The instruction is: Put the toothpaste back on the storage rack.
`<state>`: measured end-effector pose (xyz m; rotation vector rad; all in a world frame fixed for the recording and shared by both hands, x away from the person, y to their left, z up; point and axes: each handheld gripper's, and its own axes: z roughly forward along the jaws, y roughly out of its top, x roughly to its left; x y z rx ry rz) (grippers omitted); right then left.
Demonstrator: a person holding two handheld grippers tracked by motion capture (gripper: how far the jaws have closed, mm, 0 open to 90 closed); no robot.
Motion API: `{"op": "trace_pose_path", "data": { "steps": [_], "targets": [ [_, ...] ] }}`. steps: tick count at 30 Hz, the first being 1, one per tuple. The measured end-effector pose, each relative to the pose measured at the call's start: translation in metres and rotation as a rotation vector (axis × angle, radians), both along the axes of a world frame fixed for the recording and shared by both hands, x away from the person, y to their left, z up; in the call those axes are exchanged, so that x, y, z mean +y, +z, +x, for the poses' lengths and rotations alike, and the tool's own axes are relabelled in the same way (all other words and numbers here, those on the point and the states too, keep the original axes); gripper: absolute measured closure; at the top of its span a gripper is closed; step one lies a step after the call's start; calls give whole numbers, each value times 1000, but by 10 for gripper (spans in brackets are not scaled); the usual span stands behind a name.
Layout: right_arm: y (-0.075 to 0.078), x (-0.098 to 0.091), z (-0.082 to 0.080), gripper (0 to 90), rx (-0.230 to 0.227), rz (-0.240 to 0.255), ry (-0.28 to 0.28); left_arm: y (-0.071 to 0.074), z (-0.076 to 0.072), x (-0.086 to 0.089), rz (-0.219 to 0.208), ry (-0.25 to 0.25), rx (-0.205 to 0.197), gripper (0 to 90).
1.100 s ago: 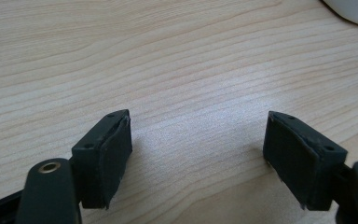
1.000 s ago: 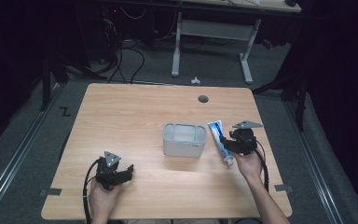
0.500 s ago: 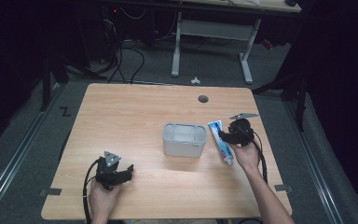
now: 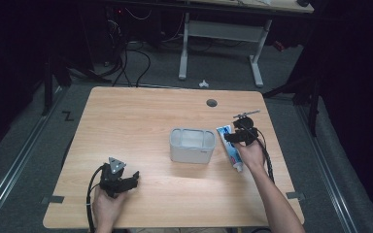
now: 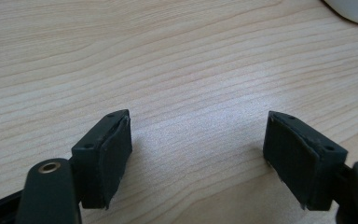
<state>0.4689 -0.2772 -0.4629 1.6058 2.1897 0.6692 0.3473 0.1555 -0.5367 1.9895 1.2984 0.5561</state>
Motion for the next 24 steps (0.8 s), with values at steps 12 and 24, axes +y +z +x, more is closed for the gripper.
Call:
{"op": "trace_pose_path", "data": {
  "steps": [12, 24],
  "targets": [
    [-18, 6, 16, 420, 106, -44, -19, 0, 0, 0, 0, 0, 0, 242],
    [-31, 15, 26, 418, 164, -111, -27, 0, 0, 0, 1, 0, 0, 241]
  ]
}}
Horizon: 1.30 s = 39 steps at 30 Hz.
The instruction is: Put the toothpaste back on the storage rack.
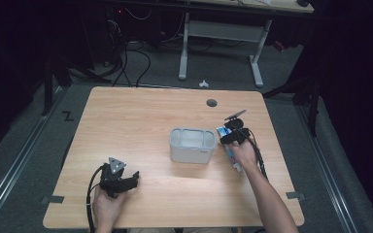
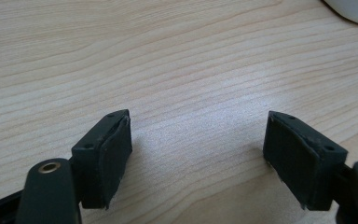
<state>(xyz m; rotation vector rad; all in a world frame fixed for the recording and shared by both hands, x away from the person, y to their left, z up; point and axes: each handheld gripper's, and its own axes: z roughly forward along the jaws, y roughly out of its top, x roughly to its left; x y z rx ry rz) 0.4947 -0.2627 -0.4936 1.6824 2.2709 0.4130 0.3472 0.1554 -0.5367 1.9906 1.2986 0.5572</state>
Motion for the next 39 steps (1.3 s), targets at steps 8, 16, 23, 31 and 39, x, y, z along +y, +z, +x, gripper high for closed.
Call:
{"op": "trace_pose_path", "data": {
  "steps": [8, 16, 23, 31, 39],
  "targets": [
    [-5, -3, 5, 408, 34, 12, -17, 0, 0, 0, 0, 0, 0, 241],
    [-3, -3, 12, 441, 70, 17, -15, 0, 0, 0, 1, 0, 0, 241],
    [0, -2, 14, 545, 96, 6, -14, 0, 0, 0, 0, 1, 0, 241],
    [10, -4, 11, 697, 81, 9, 8, 0, 0, 0, 0, 0, 0, 241],
    [19, -8, 4, 702, 68, 47, 34, 0, 0, 0, 0, 0, 0, 241]
  ]
}}
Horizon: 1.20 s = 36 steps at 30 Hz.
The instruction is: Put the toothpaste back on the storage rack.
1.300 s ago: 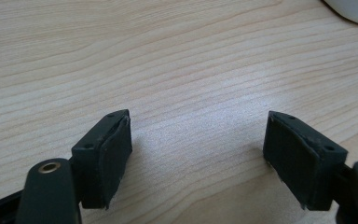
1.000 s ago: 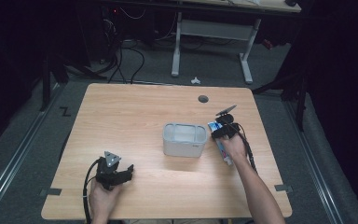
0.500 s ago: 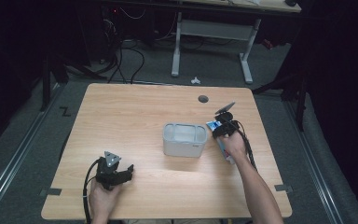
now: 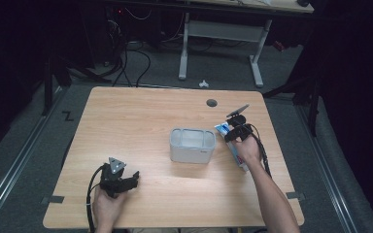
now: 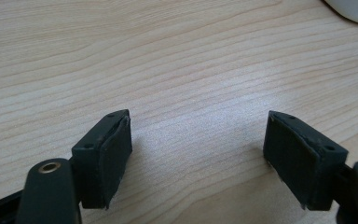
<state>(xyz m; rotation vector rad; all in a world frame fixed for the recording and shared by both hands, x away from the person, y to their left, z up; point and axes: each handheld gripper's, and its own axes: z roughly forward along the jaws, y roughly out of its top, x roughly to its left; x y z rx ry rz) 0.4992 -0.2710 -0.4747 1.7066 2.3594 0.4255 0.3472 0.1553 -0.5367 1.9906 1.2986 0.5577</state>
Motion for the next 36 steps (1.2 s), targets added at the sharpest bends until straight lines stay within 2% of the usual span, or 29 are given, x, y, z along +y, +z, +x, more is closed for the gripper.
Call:
{"op": "trace_pose_path", "data": {
  "steps": [2, 3, 6, 9, 14, 20, 21, 25, 31, 36],
  "targets": [
    [2, -1, -1, 702, 1, 3, 2, 0, 0, 0, 0, -1, 0, 241],
    [6, -3, -4, 703, -18, 20, 3, 0, 0, 0, 0, -2, 0, 241],
    [11, -5, -8, 703, -19, 25, 6, 0, 0, 0, 0, -2, 0, 241],
    [20, -10, -14, 704, -49, 51, 19, 0, 0, 0, 0, -2, 0, 241],
    [28, -15, -22, 709, -64, 67, 29, 0, 0, 0, 0, -3, -1, 241],
    [32, -17, -30, 713, -81, 61, 62, 0, 0, 0, 0, -3, -1, 241],
    [35, -18, -34, 715, -101, 72, 73, 0, 0, 0, 0, -3, -1, 241],
    [40, -21, -41, 719, -128, 102, 81, 0, 0, 0, 0, -3, -1, 241],
    [44, -26, -47, 721, -142, 121, 105, 0, 0, 0, 0, -2, -1, 242],
    [48, -29, -55, 725, -170, 136, 126, 0, 0, 0, 0, -2, -1, 242]
  ]
}}
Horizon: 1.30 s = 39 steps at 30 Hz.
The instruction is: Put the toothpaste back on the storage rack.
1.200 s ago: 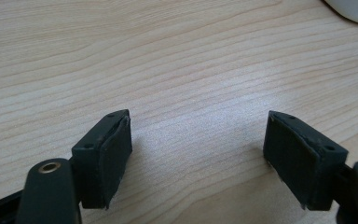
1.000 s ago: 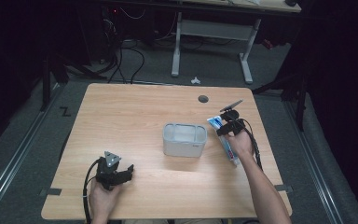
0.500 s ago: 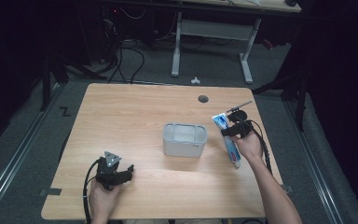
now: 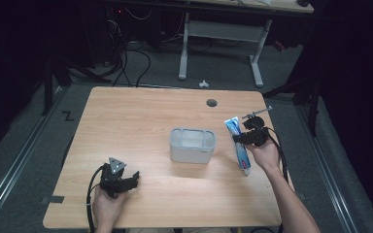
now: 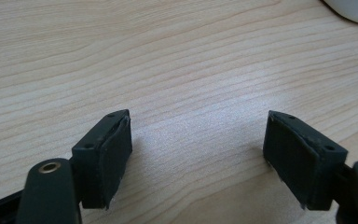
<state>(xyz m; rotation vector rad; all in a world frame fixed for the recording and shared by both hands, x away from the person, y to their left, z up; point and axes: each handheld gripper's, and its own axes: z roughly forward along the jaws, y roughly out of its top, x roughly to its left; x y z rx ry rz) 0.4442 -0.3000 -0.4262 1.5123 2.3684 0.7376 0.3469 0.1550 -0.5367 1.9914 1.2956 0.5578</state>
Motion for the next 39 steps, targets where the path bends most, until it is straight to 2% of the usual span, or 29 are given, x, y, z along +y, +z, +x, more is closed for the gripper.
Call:
{"op": "trace_pose_path", "data": {
  "steps": [9, 20, 26, 29, 32, 36, 39],
  "targets": [
    [11, -1, -16, 740, -70, 43, 50, 0, 0, 0, 0, 0, 0, 242],
    [23, 4, -35, 740, -91, 103, 110, 0, 0, 0, 0, -1, 1, 242],
    [29, 6, -44, 740, -119, 151, 141, 0, 0, 0, 0, 0, 0, 242],
    [33, 9, -50, 740, -156, 147, 168, 0, 0, 0, 0, 0, 1, 242],
    [36, 13, -54, 741, -169, 143, 182, 0, 0, 0, 0, 0, 0, 242],
    [39, 14, -55, 742, -172, 188, 188, 0, 0, 0, 0, 0, 0, 242],
    [43, 16, -57, 745, -187, 200, 197, 0, 0, 0, 0, 0, 0, 242]
  ]
}}
